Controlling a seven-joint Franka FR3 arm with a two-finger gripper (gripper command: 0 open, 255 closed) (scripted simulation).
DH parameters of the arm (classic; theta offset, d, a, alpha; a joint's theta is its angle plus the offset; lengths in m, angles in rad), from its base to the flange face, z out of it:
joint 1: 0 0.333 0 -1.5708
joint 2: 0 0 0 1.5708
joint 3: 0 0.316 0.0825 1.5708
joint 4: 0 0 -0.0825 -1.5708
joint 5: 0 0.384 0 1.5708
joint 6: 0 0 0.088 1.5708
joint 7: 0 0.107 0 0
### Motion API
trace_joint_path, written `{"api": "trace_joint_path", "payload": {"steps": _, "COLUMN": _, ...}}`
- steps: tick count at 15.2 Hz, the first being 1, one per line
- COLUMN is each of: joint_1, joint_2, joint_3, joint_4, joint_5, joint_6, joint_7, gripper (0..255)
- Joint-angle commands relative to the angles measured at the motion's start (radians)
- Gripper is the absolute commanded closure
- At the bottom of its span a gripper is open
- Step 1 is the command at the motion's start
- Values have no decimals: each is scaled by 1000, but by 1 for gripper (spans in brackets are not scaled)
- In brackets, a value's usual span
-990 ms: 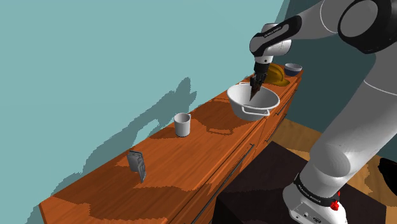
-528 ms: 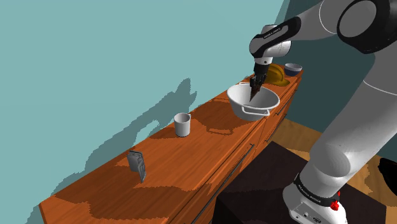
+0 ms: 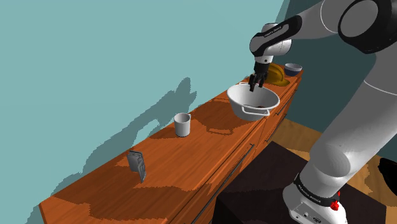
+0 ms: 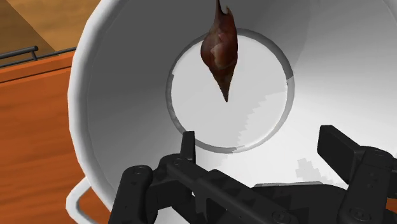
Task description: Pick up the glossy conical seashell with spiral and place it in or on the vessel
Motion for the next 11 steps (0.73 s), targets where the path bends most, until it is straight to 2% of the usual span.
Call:
{"api": "trace_joint_path", "payload": {"steps": 1, "joint_1": 1, "joint_2": -18, "joint_3": 1, "joint_4": 33, "joint_5": -6, "joint_6": -50, "joint_7": 5, "gripper": 0}}
{"api": "trace_joint_path", "payload": {"steps": 3, "joint_1": 2, "joint_2": -35, "joint_3": 3, "joint_4": 76, "joint_5": -12, "joint_6": -109, "joint_7": 9, "gripper": 0}}
{"api": "trace_joint_path", "payload": {"steps": 11, "joint_1": 2, "joint_2": -35, "joint_3": 3, "joint_4": 76, "joint_5": -12, "joint_6": -109, "joint_7": 9, "gripper": 0}}
